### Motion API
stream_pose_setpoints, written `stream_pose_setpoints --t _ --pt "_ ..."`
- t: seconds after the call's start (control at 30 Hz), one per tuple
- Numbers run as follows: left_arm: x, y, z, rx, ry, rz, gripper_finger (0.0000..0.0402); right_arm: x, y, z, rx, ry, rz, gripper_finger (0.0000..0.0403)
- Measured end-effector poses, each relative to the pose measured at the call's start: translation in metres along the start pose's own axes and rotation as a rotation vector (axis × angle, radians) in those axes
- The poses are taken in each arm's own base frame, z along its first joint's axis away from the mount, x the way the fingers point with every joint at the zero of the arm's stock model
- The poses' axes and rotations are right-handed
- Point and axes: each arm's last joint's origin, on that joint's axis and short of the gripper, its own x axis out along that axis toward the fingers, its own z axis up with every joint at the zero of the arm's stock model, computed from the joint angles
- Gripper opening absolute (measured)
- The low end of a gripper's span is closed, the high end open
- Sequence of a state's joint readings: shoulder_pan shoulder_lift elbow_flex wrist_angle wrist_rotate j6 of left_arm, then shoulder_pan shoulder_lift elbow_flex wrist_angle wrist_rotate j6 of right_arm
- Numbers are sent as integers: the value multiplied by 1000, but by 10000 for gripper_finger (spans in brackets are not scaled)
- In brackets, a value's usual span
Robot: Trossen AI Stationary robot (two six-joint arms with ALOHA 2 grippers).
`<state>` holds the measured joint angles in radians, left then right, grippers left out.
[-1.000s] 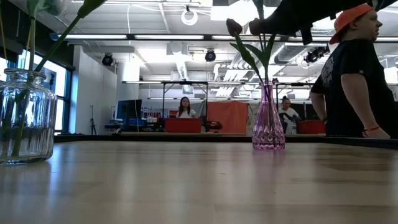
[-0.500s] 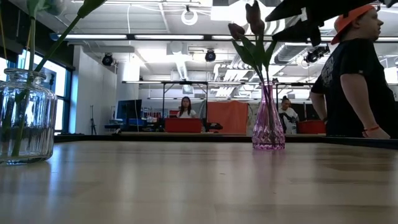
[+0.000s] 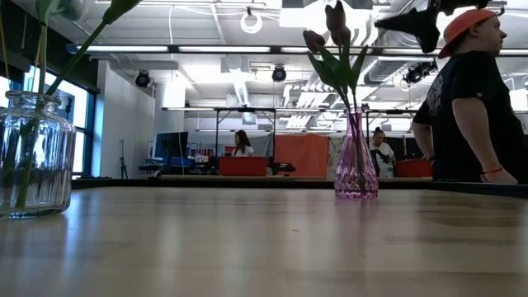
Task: Sort flowers into vase by color
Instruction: Return to Home Position
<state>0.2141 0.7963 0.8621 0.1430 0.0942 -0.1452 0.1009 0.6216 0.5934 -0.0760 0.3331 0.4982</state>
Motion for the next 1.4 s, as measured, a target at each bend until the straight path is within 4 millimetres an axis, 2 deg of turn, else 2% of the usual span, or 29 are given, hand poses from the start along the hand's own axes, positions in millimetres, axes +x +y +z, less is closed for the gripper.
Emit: stream_pose_setpoints --t 0.1,0.23,0.3,0.37,0.43,0.57,0.7,0.8,1.0,1.2,1.4 --pt "-9 4 -30 -57 -67 -5 157 1 4 2 10 1 72 176" --pt "-23 11 -65 -118 -190 56 104 1 7 8 26 -49 122 42" --pt "-32 17 -74 -114 -257 127 70 0 9 10 24 -78 135 14" --pt "-40 24 -82 -102 -297 209 30 1 9 12 43 -107 124 21" --pt "-46 32 -94 -111 -276 285 8 2 9 13 51 -123 110 22" --pt "-54 48 -125 -140 -185 404 8 8 10 11 49 -118 103 3" --pt "-65 60 -156 -222 -96 500 2 17 12 8 71 -111 101 6" --pt "-73 62 -175 -309 -49 486 1 22 13 6 72 -109 102 1" --pt "-80 48 -201 -479 28 329 0 24 15 8 73 -132 115 1" --pt "-76 25 -201 -474 16 280 0 10 17 21 57 -225 179 1" --pt "-77 0 -204 -446 36 237 0 -13 17 33 82 -286 271 0"
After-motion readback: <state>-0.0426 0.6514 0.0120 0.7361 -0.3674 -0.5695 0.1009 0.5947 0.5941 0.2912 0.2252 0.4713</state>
